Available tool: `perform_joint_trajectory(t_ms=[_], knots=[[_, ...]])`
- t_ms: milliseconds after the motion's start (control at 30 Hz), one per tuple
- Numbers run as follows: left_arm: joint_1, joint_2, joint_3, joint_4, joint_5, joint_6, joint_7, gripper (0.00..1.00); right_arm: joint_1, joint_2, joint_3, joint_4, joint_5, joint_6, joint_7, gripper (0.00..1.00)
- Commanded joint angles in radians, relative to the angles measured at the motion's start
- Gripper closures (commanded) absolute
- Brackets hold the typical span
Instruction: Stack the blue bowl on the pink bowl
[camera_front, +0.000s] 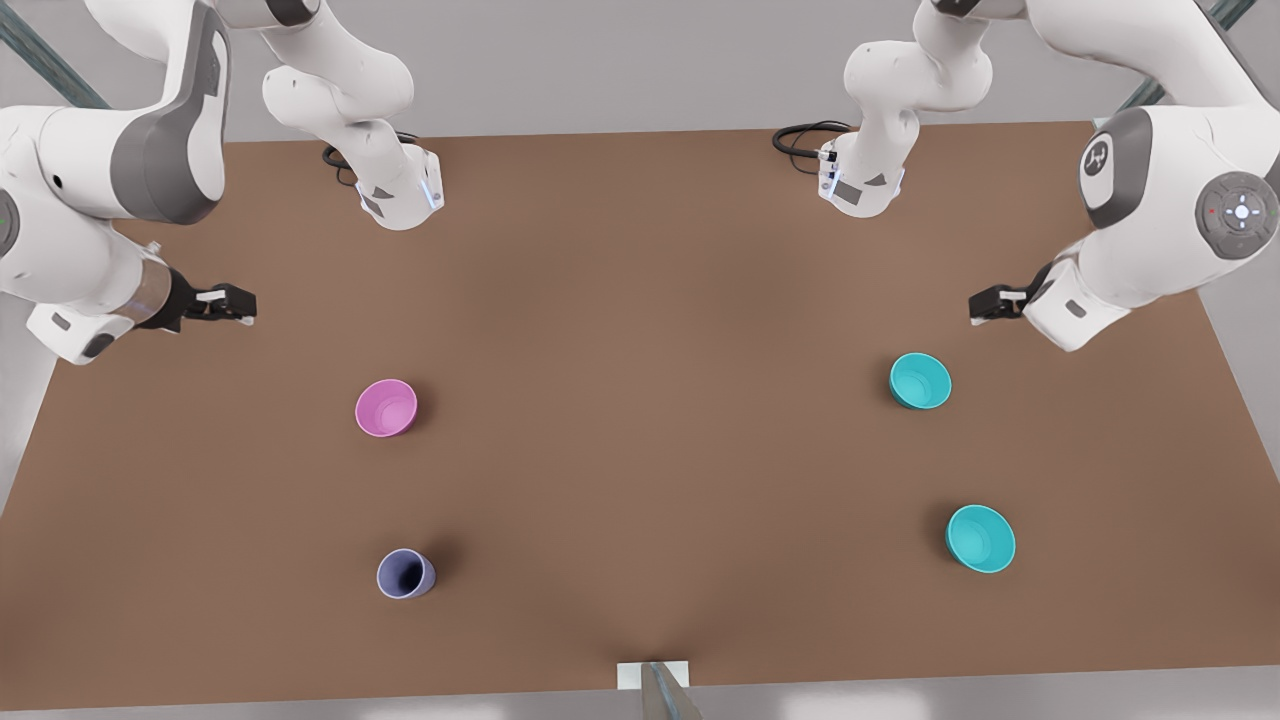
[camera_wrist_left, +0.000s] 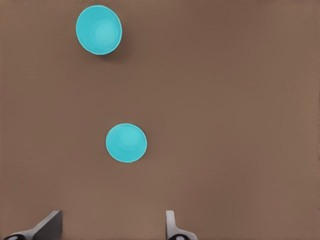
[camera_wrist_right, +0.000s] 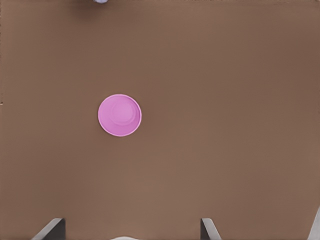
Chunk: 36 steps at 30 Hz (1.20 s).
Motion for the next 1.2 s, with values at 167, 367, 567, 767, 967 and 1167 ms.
perform_joint_trajectory(t_ms=[167, 367, 567, 767, 967, 1167], knots=[[0.003, 0.011, 0.002, -0.001, -0.002, 0.024, 0.037, 0.00, 0.017, 0.080, 0.004, -0.170, 0.049, 0.046, -0.030, 0.00], [0.004, 0.021, 0.002, -0.002, -0.002, 0.016, 0.037, 0.00, -0.004, 0.172, -0.004, -0.372, 0.084, 0.456, 0.095, 0.00], [0.012, 0.039, 0.002, -0.002, -0.002, 0.017, 0.038, 0.00, 0.002, 0.241, 0.001, -0.481, 0.138, 0.625, 0.172, 0.00], [0.019, 0.039, 0.002, -0.002, -0.013, 0.016, 0.038, 0.00, 0.002, 0.349, 0.004, -0.483, 0.192, 0.666, 0.172, 0.00], [0.019, 0.040, 0.002, -0.002, -0.013, 0.002, 0.040, 0.00, -0.021, 0.395, 0.004, -0.538, 0.199, 0.726, 0.157, 0.00], [0.027, 0.048, 0.002, -0.008, -0.012, -0.006, 0.038, 0.00, -0.029, 0.405, 0.005, -0.616, 0.284, 0.818, 0.132, 0.19]])
